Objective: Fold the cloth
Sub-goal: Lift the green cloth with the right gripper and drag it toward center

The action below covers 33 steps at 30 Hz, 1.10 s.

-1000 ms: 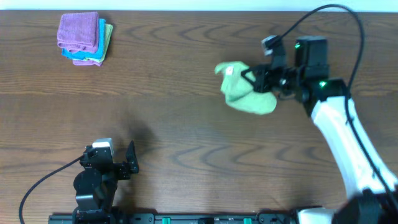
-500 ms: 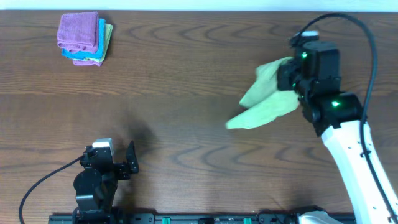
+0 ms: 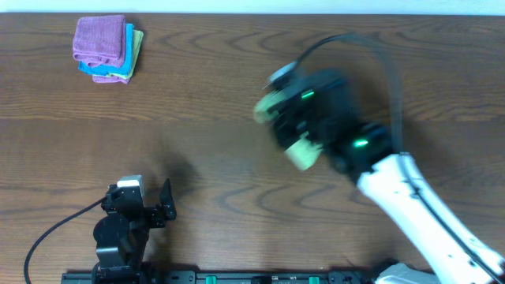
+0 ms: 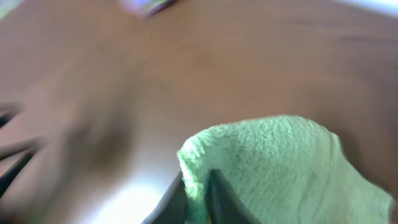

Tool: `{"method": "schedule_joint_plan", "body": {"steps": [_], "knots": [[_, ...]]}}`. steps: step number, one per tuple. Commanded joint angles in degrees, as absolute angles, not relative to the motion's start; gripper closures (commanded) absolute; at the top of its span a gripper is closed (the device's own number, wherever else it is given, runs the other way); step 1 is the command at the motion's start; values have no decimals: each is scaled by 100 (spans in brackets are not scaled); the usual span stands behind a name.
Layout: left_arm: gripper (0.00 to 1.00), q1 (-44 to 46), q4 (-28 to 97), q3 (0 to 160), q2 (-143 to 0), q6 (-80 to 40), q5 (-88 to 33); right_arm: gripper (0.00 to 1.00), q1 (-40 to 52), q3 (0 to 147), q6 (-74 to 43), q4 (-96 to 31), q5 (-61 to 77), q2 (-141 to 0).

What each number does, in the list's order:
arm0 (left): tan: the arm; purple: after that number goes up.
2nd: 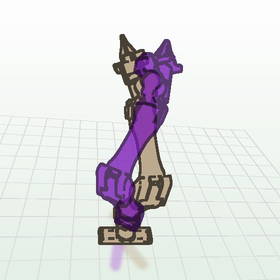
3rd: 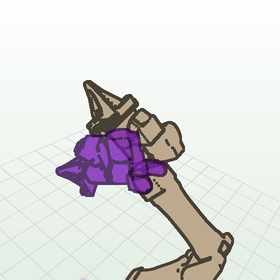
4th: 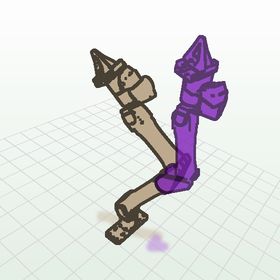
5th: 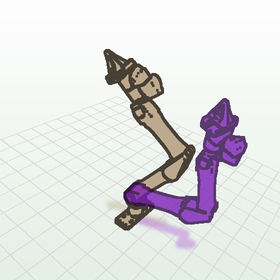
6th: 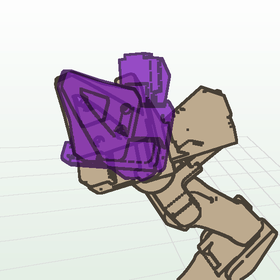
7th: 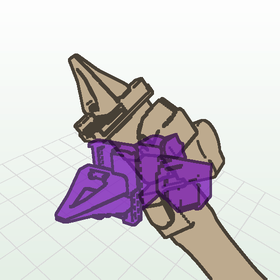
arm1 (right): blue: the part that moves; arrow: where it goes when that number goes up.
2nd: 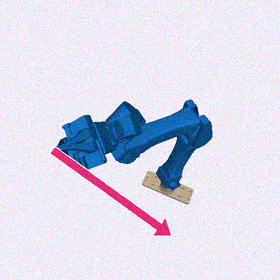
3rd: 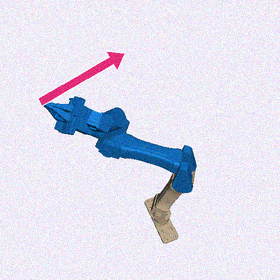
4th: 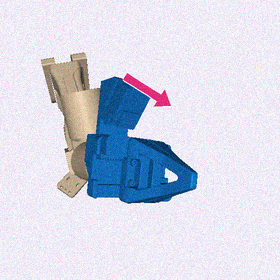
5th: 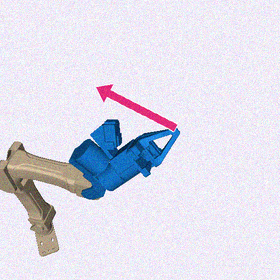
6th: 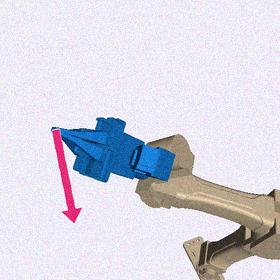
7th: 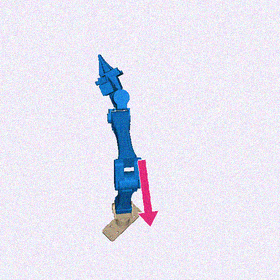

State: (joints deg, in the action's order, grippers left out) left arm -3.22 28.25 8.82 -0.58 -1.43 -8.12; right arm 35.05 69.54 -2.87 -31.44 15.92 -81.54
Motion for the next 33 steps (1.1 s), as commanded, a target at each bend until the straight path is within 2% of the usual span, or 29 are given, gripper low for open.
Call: {"method": "schedule_joint_plan", "body": {"steps": [1,8,9,11,12,14,21,33], "knots": [[4,-340,2832,792,-25,-82,-749,1,3955,7043,34,-3299,1861,-8436],[5,-340,2832,792,-25,-82,-746,1,3570,7041,36,-3413,1306,-8764],[5,-340,2832,792,-25,-82,-746,7,3483,7039,54,-3411,1177,-8827],[5,-340,2832,792,-25,-82,-746,40,3284,7032,172,-3430,790,-9032],[5,-340,2832,792,-25,-82,-749,69,3208,7032,185,-3428,672,-9157],[4,-340,2832,792,-25,-82,-746,99,3055,7032,235,-3428,620,-9524],[5,-340,2832,792,-25,-82,-746,99,2755,7032,244,-3015,534,-10619],[4,-340,2832,792,-25,-82,-746,99,2720,7032,244,-2191,624,-11579]]}}
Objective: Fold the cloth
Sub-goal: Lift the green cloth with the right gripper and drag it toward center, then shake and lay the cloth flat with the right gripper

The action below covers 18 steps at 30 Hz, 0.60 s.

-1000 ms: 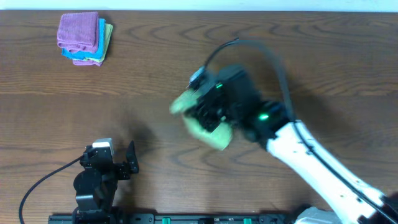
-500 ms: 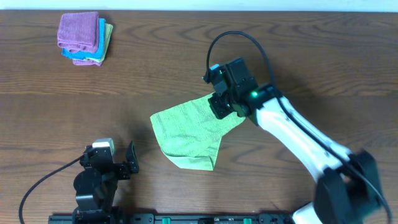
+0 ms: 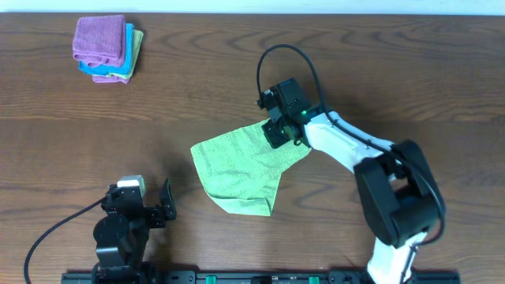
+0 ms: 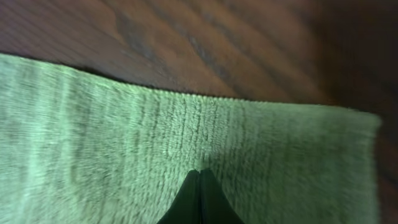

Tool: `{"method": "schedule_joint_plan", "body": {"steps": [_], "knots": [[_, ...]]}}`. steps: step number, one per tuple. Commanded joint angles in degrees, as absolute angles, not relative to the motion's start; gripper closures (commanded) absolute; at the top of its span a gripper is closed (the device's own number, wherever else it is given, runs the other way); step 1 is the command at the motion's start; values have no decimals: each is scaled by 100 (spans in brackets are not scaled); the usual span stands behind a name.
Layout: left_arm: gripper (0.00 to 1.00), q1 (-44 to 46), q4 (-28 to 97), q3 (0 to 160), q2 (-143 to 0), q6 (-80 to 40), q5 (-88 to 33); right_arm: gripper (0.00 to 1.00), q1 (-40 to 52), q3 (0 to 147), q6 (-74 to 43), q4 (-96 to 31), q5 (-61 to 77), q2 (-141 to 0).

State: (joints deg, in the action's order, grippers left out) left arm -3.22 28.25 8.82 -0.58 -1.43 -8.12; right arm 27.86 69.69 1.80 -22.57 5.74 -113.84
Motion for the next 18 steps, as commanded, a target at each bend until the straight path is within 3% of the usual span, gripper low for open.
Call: {"method": "schedule_joint_plan", "body": {"steps": [1,11,18], "knots": [[5,-340,2832,792,-25,-82,-746,99,2720,7032,244,-2132,624,-11629],[5,-340,2832,792,-25,-82,-746,99,2576,7035,187,-755,451,-12512],[5,-340,2832,792,-25,-82,-746,99,2058,7207,-751,-45,-255,-13023]]}}
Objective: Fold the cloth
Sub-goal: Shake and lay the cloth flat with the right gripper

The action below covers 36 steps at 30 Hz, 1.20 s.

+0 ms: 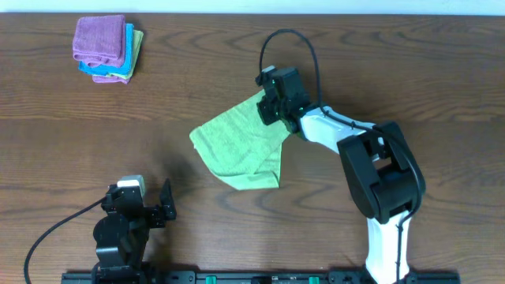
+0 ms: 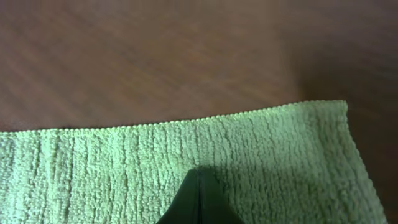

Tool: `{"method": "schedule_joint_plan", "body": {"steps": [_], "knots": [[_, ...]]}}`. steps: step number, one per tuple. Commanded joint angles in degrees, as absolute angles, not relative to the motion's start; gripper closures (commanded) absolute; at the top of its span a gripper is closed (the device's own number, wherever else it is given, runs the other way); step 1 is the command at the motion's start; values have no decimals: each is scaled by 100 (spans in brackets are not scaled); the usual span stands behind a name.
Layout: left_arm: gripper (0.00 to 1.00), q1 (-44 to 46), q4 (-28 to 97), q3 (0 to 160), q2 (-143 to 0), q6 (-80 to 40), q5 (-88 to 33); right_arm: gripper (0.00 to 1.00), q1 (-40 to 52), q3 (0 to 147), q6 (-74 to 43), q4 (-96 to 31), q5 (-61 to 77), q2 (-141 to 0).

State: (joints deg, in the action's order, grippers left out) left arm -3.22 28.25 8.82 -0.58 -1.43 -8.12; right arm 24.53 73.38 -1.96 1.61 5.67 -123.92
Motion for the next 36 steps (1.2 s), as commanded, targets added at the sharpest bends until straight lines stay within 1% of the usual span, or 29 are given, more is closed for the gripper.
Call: {"method": "schedule_joint_plan", "body": {"steps": [1,7,8,9,10,11,12,13,14,17,18,21,22,23,24,25,26,27,31,35,36], "knots": [[5,-340,2832,792,-25,-82,-746,99,1959,7251,-860,-45,-274,-13043],[5,-340,2832,792,-25,-82,-746,99,1483,7669,-937,-156,-244,-13043],[5,-340,2832,792,-25,-82,-746,88,1459,7771,-934,-217,-233,-13028],[5,-340,2832,792,-25,-82,-746,73,1459,7911,-904,-303,-235,-12995],[4,-340,2832,792,-25,-82,-746,52,1461,8003,-864,-349,-235,-12956],[5,-340,2832,792,-25,-82,-746,41,1466,8136,-812,-419,-235,-12857],[5,-340,2832,792,-25,-82,-746,37,1466,8239,-744,-499,-235,-12731],[5,-340,2832,792,-25,-82,-746,28,1466,8324,-709,-563,-239,-12595],[5,-340,2832,792,-25,-82,-749,22,1466,8388,-698,-620,-237,-12438],[5,-340,2832,792,-25,-82,-746,15,1452,8438,-635,-757,-228,-11876],[5,-340,2832,792,-25,-82,-746,15,1455,8438,-523,-893,-176,-11692],[5,-340,2832,792,-25,-82,-749,17,1483,8438,-217,-1505,257,-11266],[5,-340,2832,792,-25,-82,-749,21,1509,8438,-115,-1804,432,-11118],[4,-340,2832,792,-25,-82,-746,30,1544,8438,-43,-2095,596,-10986],[5,-340,2832,792,-25,-82,-749,42,1590,8438,86,-2379,735,-10857],[5,-340,2832,792,-25,-82,-746,64,1636,8438,244,-2657,805,-10750],[5,-340,2832,792,-25,-82,-746,93,1691,8438,320,-2921,805,-10663],[5,-340,2832,792,-25,-82,-746,99,1756,8438,379,-3177,808,-10602],[4,-340,2832,792,-25,-82,-746,99,2069,8407,705,-4014,873,-10578],[5,-340,2832,792,-25,-82,-746,99,2519,7957,1011,-4139,926,-10586],[5,-340,2832,792,-25,-82,-746,91,2606,7808,1037,-4112,926,-10586]]}}
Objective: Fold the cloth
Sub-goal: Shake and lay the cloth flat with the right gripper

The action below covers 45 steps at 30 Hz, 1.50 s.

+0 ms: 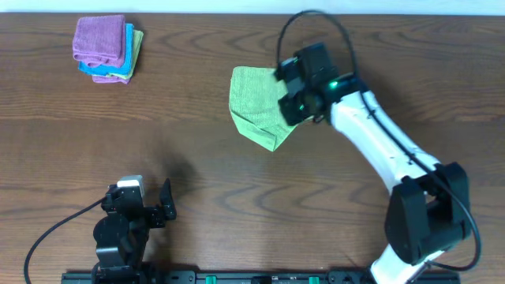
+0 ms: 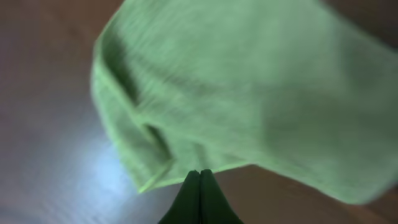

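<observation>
The green cloth (image 1: 254,106) sits bunched and partly doubled over at the back middle of the table, its lower tip pointing toward the front. My right gripper (image 1: 290,96) is at the cloth's right edge. In the right wrist view its fingers (image 2: 200,177) are pressed together at the cloth's near hem, and the cloth (image 2: 249,93) spreads blurred beyond them. My left gripper (image 1: 163,203) rests at the front left, far from the cloth; its fingers are too small to read.
A stack of folded cloths (image 1: 108,47), purple on top with blue and green below, lies at the back left corner. The brown wooden table (image 1: 158,134) runs across the whole view. The right arm stretches from the front right to the cloth.
The cloth was spread flatter near the table's centre; now it is smaller, more bunched, and lies farther back and right. The right gripper, still shut on it, has also moved right.
First the right arm was a blur over the right middle, with bunched green cloth in its gripper. Then the cloth lay spread at the table's centre, gripped at its right corner. That corner then stood farther back. Now the cloth is gathered at the back middle. The left arm stayed parked.
</observation>
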Tool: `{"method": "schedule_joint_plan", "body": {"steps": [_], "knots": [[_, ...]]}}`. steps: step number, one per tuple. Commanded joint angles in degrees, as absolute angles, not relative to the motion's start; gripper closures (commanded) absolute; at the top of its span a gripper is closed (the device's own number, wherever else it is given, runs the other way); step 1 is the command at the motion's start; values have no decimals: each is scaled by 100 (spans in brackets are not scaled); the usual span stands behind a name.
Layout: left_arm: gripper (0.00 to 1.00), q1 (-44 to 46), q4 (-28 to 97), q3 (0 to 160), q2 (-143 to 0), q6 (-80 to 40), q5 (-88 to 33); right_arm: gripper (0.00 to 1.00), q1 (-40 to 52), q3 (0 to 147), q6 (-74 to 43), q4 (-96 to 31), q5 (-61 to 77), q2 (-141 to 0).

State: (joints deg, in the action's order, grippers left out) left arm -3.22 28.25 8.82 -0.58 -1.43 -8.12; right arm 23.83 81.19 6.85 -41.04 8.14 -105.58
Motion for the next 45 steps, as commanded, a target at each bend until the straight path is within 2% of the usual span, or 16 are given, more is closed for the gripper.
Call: {"method": "schedule_joint_plan", "body": {"steps": [1,3,4,14,22,23,25,27,36,44,45], "knots": [[5,-340,2832,792,-25,-82,-749,81,2659,7677,1037,-4056,926,-10586],[5,-340,2832,792,-25,-82,-746,54,2753,7260,1037,-3776,928,-10586],[4,-340,2832,792,-25,-82,-746,50,2751,7107,1037,-3653,932,-10586],[5,-340,2832,792,-25,-82,-749,46,2783,6241,1037,-2491,1424,-10632],[5,-340,2832,792,-25,-82,-746,54,2783,6235,969,-2178,1612,-11096],[5,-340,2832,792,-25,-82,-746,61,2783,6235,930,-2158,1612,-11126],[5,-340,2832,792,-25,-82,-746,88,2786,6235,814,-2110,1625,-11139],[5,-340,2832,792,-25,-82,-746,99,2786,6239,744,-2023,1758,-11137],[5,-340,2832,792,-25,-82,-749,99,3033,6517,475,-2119,2429,-11093],[5,-340,2832,792,-25,-82,-746,99,3913,7553,1081,-3341,2418,-11013],[5,-340,2832,792,-25,-82,-749,85,3981,7629,1197,-3450,2346,-11013]]}}
